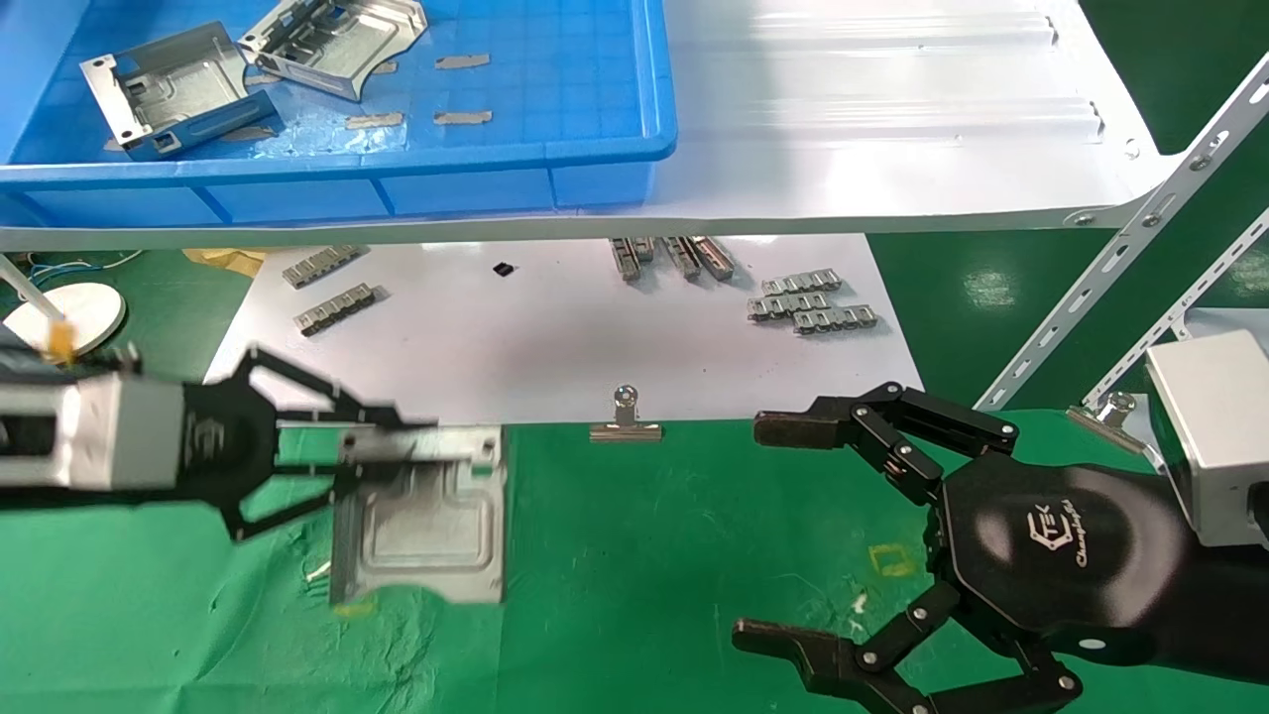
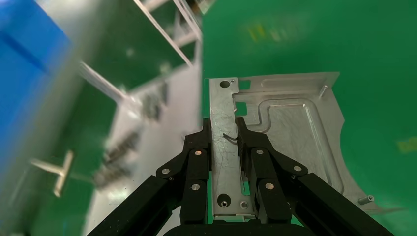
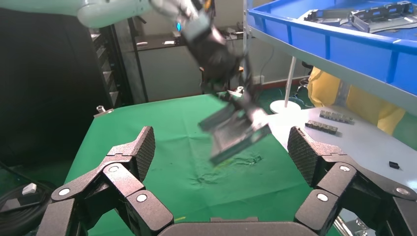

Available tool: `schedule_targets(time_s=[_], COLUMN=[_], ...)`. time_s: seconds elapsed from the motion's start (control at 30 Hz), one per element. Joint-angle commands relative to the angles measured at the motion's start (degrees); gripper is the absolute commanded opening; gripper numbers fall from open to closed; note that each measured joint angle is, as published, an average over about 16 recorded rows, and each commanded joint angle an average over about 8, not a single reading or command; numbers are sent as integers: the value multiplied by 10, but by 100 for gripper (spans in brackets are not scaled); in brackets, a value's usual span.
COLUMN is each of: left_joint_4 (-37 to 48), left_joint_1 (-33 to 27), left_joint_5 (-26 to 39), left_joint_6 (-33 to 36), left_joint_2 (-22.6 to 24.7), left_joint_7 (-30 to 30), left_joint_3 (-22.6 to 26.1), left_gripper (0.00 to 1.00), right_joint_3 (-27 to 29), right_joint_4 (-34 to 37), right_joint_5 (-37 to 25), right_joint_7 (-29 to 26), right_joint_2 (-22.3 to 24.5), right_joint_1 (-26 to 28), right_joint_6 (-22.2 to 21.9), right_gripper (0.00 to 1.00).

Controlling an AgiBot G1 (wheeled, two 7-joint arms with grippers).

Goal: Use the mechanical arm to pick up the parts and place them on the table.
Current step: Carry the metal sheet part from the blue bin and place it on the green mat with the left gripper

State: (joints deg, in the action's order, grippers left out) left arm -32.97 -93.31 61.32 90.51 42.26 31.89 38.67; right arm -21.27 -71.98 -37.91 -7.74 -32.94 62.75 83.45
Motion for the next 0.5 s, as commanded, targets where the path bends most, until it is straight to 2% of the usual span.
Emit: schedule_targets(time_s=[0.03, 0.2, 0.23, 0.47, 0.5], left_joint_4=[-2, 80, 95, 169, 176], left_joint_1=[23, 34, 33, 23, 21], left_joint_5=[6, 36, 40, 59, 62], left_joint_6=[-4, -24, -29, -48, -48], left_joint_2=[-15, -7, -3, 27, 31], left_joint_7=[26, 86, 98, 167, 175], left_joint_3=[20, 41, 42, 50, 52], left_gripper=[0, 0, 6, 93, 100], right_joint_3=[0, 0, 0, 0, 0], right_joint_4=[0, 0, 0, 0, 0], right_joint_5=[0, 0, 0, 0, 0], right_joint_7=[0, 0, 0, 0, 0], right_joint_2=[0, 0, 0, 0, 0], right_joint_1=[0, 0, 0, 0, 0], right_joint_6=[0, 0, 0, 0, 0], right_gripper=[100, 100, 100, 100, 100])
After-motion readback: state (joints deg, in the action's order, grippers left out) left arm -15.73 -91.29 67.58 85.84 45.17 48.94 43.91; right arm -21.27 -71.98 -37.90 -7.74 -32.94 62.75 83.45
